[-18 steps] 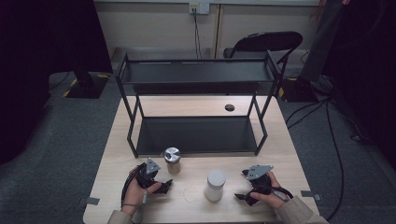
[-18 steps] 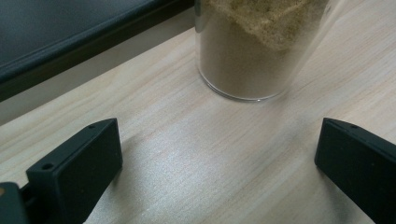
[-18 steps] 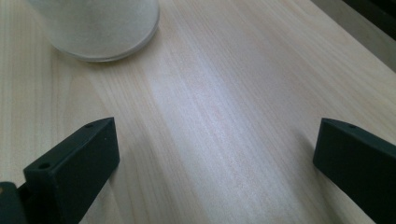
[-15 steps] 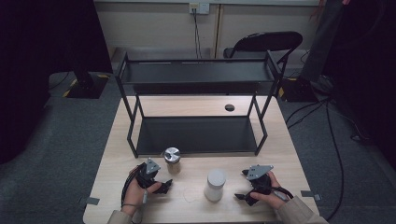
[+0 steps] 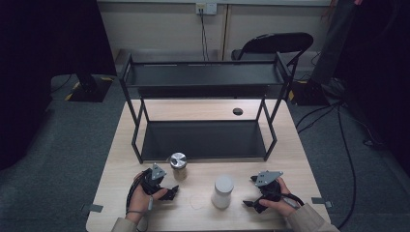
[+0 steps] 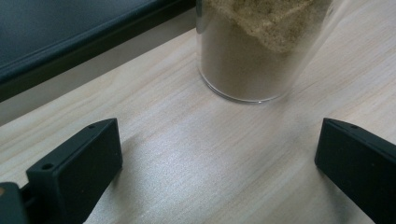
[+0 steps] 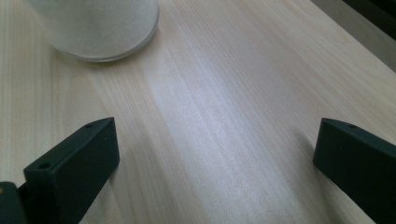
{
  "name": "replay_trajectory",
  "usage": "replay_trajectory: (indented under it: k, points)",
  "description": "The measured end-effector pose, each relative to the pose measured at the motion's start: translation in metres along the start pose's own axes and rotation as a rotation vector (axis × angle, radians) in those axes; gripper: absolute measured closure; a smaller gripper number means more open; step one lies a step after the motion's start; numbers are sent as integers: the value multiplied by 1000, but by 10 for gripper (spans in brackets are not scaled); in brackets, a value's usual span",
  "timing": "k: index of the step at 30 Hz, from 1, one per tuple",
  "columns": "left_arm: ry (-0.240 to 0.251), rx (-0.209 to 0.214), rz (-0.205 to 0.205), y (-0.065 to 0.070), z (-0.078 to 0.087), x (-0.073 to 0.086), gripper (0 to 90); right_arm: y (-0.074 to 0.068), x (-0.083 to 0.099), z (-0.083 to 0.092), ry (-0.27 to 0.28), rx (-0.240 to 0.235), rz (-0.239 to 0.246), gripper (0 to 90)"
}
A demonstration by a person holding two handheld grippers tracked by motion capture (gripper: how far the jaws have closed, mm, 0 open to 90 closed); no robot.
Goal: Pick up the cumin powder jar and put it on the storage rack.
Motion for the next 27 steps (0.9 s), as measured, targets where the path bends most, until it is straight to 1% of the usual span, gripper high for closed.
replay_trajectory:
  k: [2, 4, 8, 9, 10, 11, 12, 15, 17, 18, 19, 20, 21, 22, 23, 25, 27]
  points:
    - [0, -1, 1, 0, 0, 0, 0, 0, 0, 0, 0, 0, 0, 0]
    - [1, -9, 14, 2, -1, -1, 0, 0, 0, 0, 0, 0, 0, 0]
    - [-3, -10, 9, 2, -1, -2, 0, 0, 0, 0, 0, 0, 0, 0]
    - [2, 0, 7, 0, -2, -1, 0, 0, 0, 0, 0, 0, 0, 0]
    - [18, 11, 18, -1, -2, 1, 0, 0, 0, 0, 0, 0, 0, 0]
    - [18, 11, 18, -1, -2, 1, 1, 0, 0, 0, 0, 0, 0, 0]
    - [22, 27, 12, -4, -1, 1, 1, 0, 0, 0, 0, 0, 0, 0]
    - [20, 37, 6, -4, -1, -1, 16, 0, 0, 0, 0, 0, 0, 0]
    - [29, 37, 6, -3, 1, -2, 12, 0, 0, 0, 0, 0, 0, 0]
    - [31, 46, 6, -5, 3, -5, 15, 0, 0, 0, 0, 0, 0, 0]
    - [41, 45, 20, -4, 4, -6, 15, 0, 0, 0, 0, 0, 0, 0]
    - [41, 45, 20, -4, 4, -6, 14, 0, 0, 0, 0, 0, 0, 0]
    - [39, 32, 26, -3, 5, -9, 14, 0, 0, 0, 0, 0, 0, 0]
    - [42, 28, 39, -3, 6, -10, 13, 0, 0, 0, 0, 0, 0, 0]
    - [42, 28, 39, -3, 6, -10, 12, 0, 0, 0, 0, 0, 0, 0]
    - [52, 28, 66, -4, 7, -11, 13, 0, 0, 0, 0, 0, 0, 0]
    - [55, 25, 68, -4, 7, -12, 13, 0, 0, 0, 0, 0, 0, 0]
Point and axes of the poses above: each handheld gripper's, and its own axes: z roughly backward along the jaws, x roughly out of its underside, y roughly to its right, the point moved 1 cm from there along -z, roughly forward along the jaws, and after that the axes turned 14 degrees about -z, right-handed, at the moved point
